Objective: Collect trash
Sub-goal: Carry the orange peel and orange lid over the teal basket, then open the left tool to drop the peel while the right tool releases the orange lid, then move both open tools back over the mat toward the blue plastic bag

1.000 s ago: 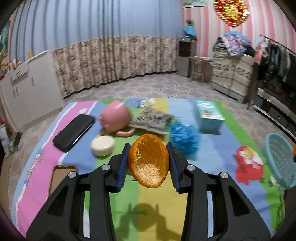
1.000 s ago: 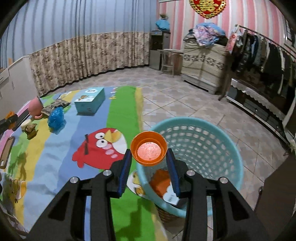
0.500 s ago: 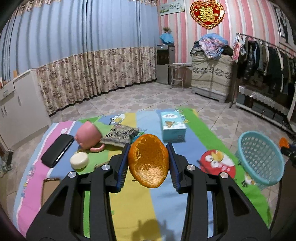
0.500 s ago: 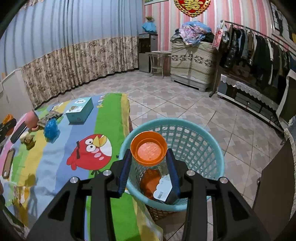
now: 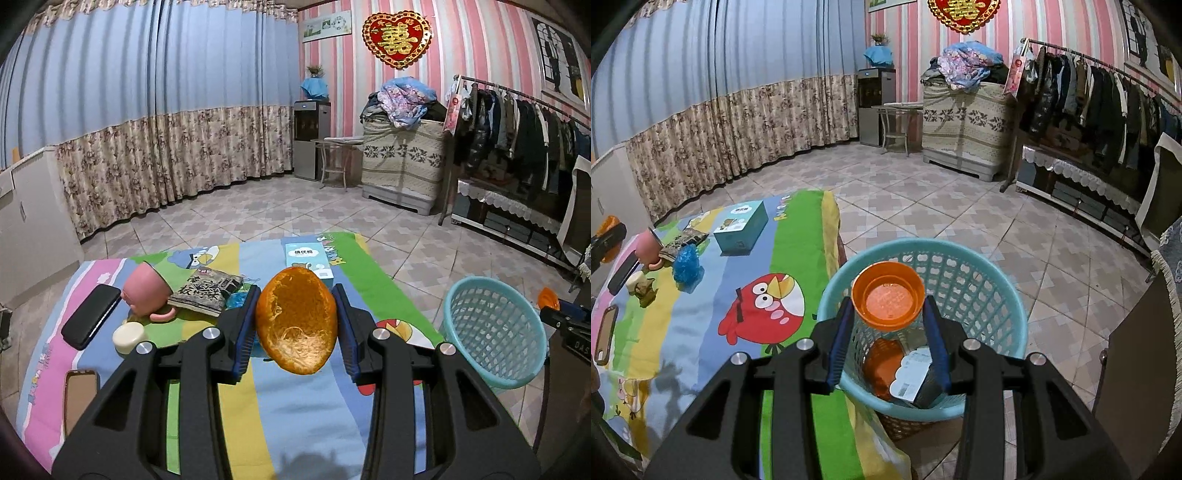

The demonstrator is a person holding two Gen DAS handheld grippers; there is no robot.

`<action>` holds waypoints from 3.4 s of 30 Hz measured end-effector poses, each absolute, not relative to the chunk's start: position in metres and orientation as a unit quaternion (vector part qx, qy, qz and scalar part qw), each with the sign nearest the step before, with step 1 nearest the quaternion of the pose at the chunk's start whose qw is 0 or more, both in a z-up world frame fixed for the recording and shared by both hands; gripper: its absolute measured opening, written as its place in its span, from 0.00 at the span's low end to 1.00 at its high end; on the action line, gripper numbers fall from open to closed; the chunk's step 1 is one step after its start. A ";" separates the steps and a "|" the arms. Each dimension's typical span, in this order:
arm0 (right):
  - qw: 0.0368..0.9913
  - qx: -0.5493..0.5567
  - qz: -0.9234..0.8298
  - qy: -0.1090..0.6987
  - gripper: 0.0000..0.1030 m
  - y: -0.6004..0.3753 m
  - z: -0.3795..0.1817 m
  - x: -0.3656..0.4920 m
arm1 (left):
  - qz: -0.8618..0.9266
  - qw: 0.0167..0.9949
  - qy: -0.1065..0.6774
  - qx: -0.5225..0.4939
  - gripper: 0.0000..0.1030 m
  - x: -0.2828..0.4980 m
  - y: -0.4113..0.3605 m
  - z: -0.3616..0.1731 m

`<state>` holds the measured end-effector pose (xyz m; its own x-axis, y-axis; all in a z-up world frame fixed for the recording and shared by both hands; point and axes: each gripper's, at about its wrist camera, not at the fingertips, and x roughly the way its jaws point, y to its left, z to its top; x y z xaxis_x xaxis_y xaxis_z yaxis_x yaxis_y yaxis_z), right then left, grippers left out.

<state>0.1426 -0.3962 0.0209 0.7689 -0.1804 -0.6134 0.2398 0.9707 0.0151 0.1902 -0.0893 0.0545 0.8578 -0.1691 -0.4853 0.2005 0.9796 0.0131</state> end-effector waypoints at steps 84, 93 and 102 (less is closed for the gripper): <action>0.931 0.134 -0.176 0.289 0.83 -0.486 -0.031 0.192 | -0.174 0.946 0.264 0.063 0.93 0.257 -0.253 -0.001; 0.937 0.128 -0.163 0.280 0.85 -0.468 -0.016 0.191 | -0.158 0.953 0.251 0.059 0.94 0.244 -0.225 0.008; 0.943 0.100 -0.145 0.283 0.85 -0.430 -0.008 0.198 | -0.135 0.955 0.260 0.045 0.95 0.238 -0.179 0.003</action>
